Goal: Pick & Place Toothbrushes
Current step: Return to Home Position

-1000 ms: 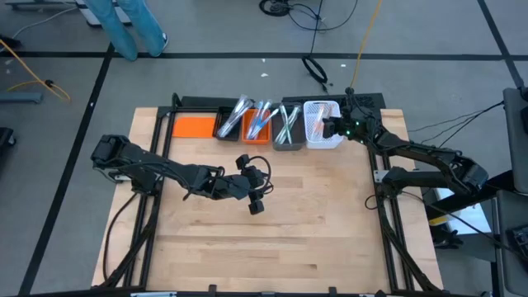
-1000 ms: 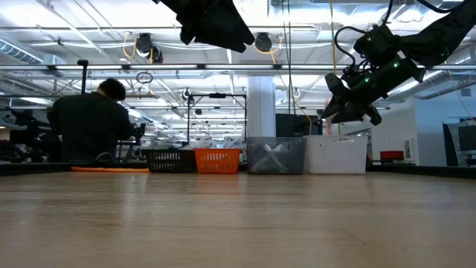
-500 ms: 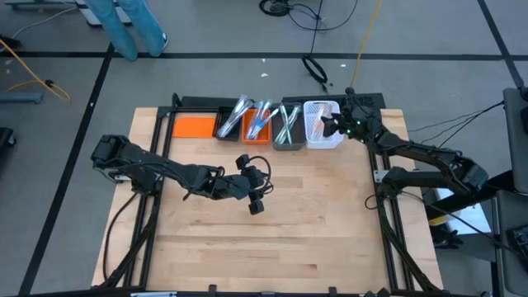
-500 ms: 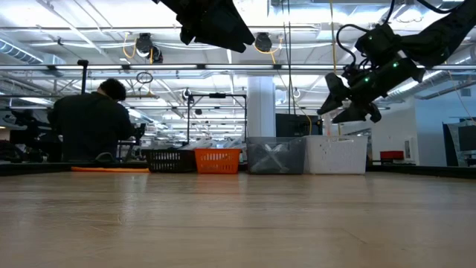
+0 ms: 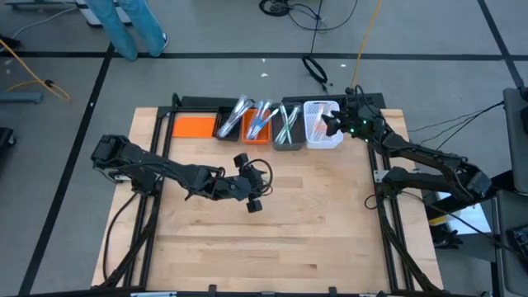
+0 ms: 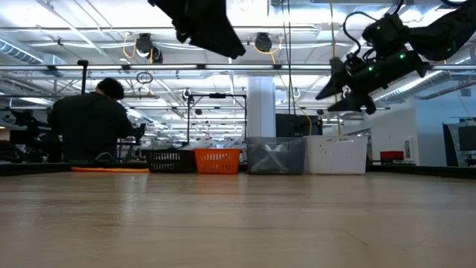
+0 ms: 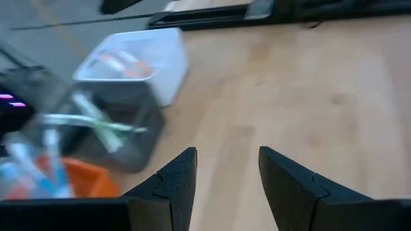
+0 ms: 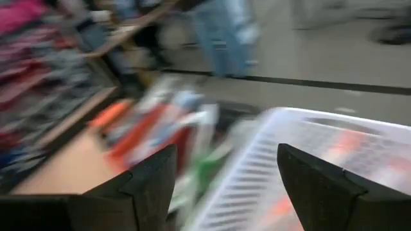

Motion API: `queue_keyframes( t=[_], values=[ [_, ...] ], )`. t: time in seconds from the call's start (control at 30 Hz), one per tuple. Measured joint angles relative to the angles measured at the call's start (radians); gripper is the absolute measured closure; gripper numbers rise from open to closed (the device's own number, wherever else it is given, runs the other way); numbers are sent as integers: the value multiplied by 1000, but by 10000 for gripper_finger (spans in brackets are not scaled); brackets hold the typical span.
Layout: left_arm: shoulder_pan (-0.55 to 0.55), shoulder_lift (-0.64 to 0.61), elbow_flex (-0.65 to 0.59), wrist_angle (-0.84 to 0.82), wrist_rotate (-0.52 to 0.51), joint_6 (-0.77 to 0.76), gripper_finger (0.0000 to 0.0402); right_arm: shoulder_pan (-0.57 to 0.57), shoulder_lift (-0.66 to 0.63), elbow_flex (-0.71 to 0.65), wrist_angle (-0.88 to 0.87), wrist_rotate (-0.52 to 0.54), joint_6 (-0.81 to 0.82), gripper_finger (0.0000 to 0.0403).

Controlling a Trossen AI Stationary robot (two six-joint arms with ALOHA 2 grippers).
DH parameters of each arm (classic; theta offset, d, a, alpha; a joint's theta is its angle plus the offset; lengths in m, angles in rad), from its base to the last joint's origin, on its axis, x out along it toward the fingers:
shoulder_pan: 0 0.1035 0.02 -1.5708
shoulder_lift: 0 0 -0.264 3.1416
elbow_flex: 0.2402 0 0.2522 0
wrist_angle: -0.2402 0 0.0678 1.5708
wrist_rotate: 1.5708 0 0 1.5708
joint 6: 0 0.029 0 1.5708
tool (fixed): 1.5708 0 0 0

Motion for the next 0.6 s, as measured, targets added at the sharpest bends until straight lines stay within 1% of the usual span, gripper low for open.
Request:
queue_keyframes(
  t=[0.13, 0.2, 0.27, 0.33, 0.4, 0.47, 0.53, 0.6],
  values=[
    [1, -14, 0, -51, -82, -22, 231, 36, -40, 0, 37, -177, -8, 144],
    [-1, -41, 0, -137, -155, -35, 231, 58, -71, 0, 33, -260, -10, 146],
    [-6, -76, 0, -196, -235, -85, 231, 90, -107, -6, 12, -347, -24, 150],
    [-6, -118, 0, -267, -261, -126, 231, 143, -155, -40, 43, -429, -48, 152],
    [-12, -146, 0, -293, -267, -118, 231, 212, -202, -98, 126, -494, -63, 153],
    [-21, -173, -6, -306, -274, -106, 231, 276, -253, -172, 233, -495, -26, 153],
    [-26, -199, -23, -272, -296, -95, 231, 343, -304, -251, 364, -435, 22, 151],
    [-37, -238, -60, -267, -338, -95, 231, 419, -346, -324, 480, -377, 22, 150]
  ],
)
